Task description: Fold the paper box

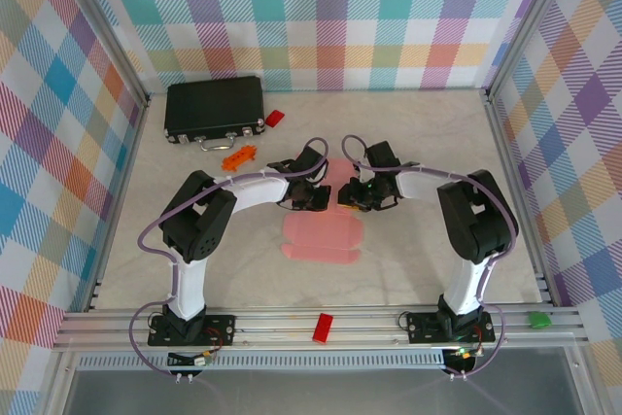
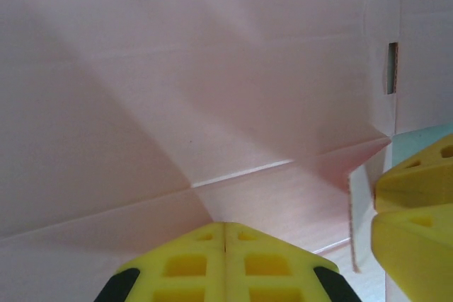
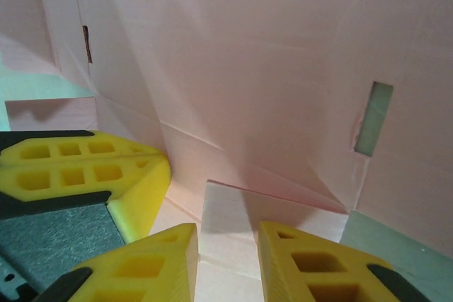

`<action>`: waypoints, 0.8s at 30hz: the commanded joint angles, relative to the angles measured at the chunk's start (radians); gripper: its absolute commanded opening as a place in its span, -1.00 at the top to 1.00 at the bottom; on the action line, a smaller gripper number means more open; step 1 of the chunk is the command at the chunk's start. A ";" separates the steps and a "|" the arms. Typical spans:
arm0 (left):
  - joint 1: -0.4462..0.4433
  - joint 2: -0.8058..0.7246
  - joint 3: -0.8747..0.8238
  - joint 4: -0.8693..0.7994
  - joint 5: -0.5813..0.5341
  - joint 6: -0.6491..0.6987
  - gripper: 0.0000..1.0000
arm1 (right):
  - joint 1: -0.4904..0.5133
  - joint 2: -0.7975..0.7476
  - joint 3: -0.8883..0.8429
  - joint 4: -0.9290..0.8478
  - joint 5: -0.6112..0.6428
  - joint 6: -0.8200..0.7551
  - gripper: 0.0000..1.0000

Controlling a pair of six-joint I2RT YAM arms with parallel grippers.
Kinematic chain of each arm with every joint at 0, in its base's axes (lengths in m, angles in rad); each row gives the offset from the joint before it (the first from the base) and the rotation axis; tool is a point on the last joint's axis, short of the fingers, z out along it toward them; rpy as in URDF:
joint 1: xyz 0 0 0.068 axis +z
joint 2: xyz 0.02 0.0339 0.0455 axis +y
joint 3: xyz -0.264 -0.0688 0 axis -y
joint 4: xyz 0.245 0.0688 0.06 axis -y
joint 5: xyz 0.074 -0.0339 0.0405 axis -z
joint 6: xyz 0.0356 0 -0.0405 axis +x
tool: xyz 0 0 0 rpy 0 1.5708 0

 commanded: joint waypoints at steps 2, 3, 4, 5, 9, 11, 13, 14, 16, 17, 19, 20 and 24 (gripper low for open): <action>-0.012 0.020 -0.027 -0.026 -0.010 -0.015 1.00 | 0.009 0.018 0.029 0.012 -0.009 0.003 0.41; -0.013 0.017 -0.026 -0.029 -0.009 -0.015 1.00 | 0.009 0.009 0.027 0.008 -0.001 0.001 0.41; -0.012 0.014 -0.024 -0.028 -0.007 -0.016 1.00 | 0.010 -0.003 0.026 0.002 0.010 -0.001 0.41; -0.013 0.010 -0.020 -0.030 -0.007 -0.015 1.00 | 0.009 -0.014 0.028 -0.006 0.024 -0.006 0.41; -0.013 -0.003 0.020 -0.068 -0.013 0.004 1.00 | 0.009 -0.071 0.045 -0.071 0.098 -0.037 0.41; -0.013 -0.013 0.044 -0.088 -0.016 0.019 1.00 | 0.009 -0.091 0.066 -0.115 0.133 -0.057 0.41; -0.013 -0.026 0.072 -0.112 -0.018 0.034 1.00 | 0.008 -0.107 0.093 -0.162 0.170 -0.078 0.41; -0.013 -0.033 0.085 -0.122 -0.019 0.038 1.00 | 0.006 -0.113 0.106 -0.177 0.184 -0.087 0.41; -0.013 -0.051 0.107 -0.141 -0.022 0.048 1.00 | 0.003 -0.118 0.135 -0.205 0.210 -0.110 0.40; -0.013 -0.061 0.113 -0.148 -0.024 0.051 0.99 | -0.001 -0.114 0.151 -0.215 0.216 -0.120 0.39; -0.013 -0.087 0.111 -0.152 -0.029 0.052 0.93 | -0.009 -0.090 0.198 -0.242 0.216 -0.146 0.39; -0.013 -0.099 0.105 -0.151 -0.032 0.050 0.88 | -0.011 -0.075 0.224 -0.255 0.214 -0.155 0.40; -0.012 -0.147 0.050 -0.141 -0.057 0.042 0.88 | -0.017 0.030 0.371 -0.311 0.197 -0.201 0.43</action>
